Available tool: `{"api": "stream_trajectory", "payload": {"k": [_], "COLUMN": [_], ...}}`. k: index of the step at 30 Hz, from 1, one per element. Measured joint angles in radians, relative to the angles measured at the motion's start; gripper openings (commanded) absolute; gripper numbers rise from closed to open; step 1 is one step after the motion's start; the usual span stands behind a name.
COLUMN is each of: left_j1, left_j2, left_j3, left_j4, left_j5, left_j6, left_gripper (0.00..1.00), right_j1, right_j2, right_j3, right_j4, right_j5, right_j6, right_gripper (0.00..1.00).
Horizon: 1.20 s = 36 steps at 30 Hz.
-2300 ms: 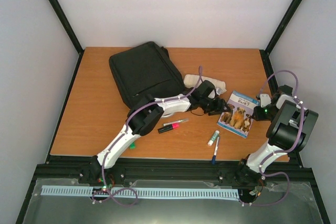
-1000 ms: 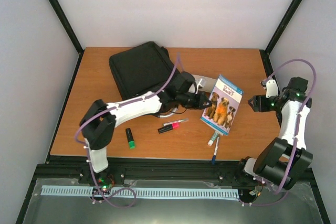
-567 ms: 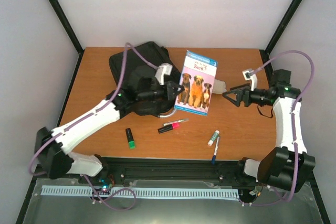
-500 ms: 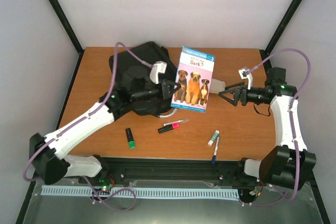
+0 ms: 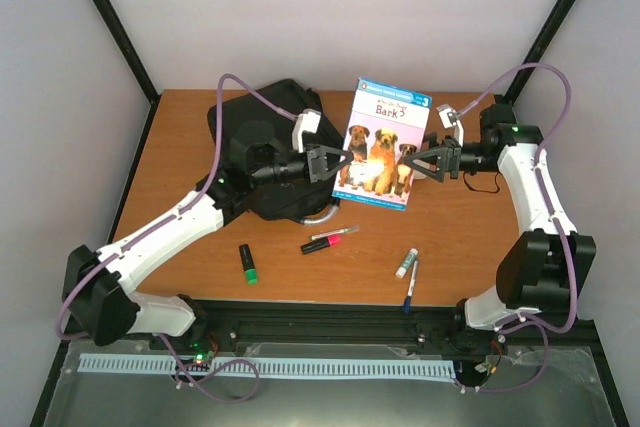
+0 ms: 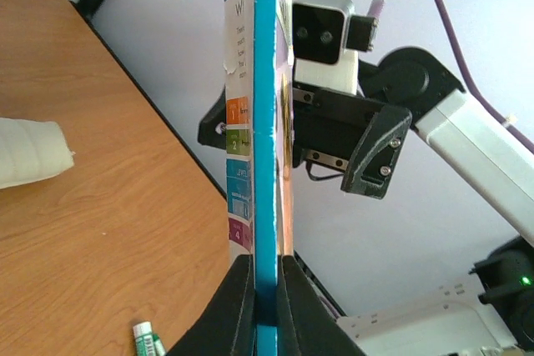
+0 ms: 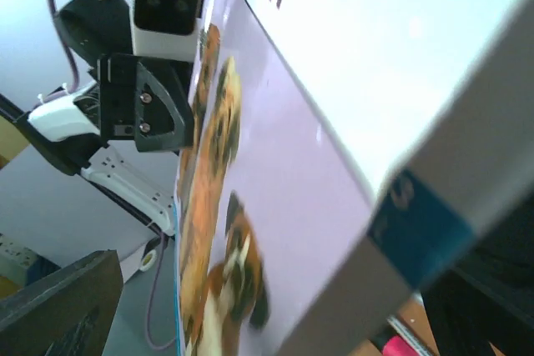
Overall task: Pack the student bag
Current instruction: Pick up the book from the center of the board.
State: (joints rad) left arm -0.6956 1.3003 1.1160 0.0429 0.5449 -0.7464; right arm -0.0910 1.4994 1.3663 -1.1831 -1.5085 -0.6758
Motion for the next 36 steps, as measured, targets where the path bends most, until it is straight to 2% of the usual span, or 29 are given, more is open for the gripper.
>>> {"api": "stream_trajectory", "payload": {"k": [7,12,17,23,30,36], "left_j1": [0.000,0.000,0.005,0.007,0.005,0.005], "left_j2": [0.032,0.032,0.045,0.048,0.048,0.037], "left_j3": [-0.022,-0.021,-0.020,-0.016,-0.012,-0.038], "left_j4": [0.084,0.103,0.069,0.021,0.009,0.048], "left_j5": [0.082,0.076,0.040,-0.023,-0.033,-0.062], "left_j6": [-0.040,-0.042,-0.022,0.031,0.055,0.042], "left_gripper": [0.01,0.01,0.01,0.01,0.01,0.01], "right_j1": [0.013,0.016,0.046,0.075,0.076,0.076], "right_j2": [0.057,0.050,0.000,-0.153,-0.204,-0.122], "right_j3": [0.032,0.032,0.026,-0.013,-0.060,-0.009], "right_j4": [-0.157,-0.185,-0.148,-0.034,0.079,0.047], "right_j5": [-0.019,-0.022,-0.027,-0.025,-0.018,-0.016], "right_j6": [-0.142,-0.154,-0.097,0.037,0.171,0.161], "right_gripper": [1.00,0.96,0.92,0.87,0.72,0.46]}}
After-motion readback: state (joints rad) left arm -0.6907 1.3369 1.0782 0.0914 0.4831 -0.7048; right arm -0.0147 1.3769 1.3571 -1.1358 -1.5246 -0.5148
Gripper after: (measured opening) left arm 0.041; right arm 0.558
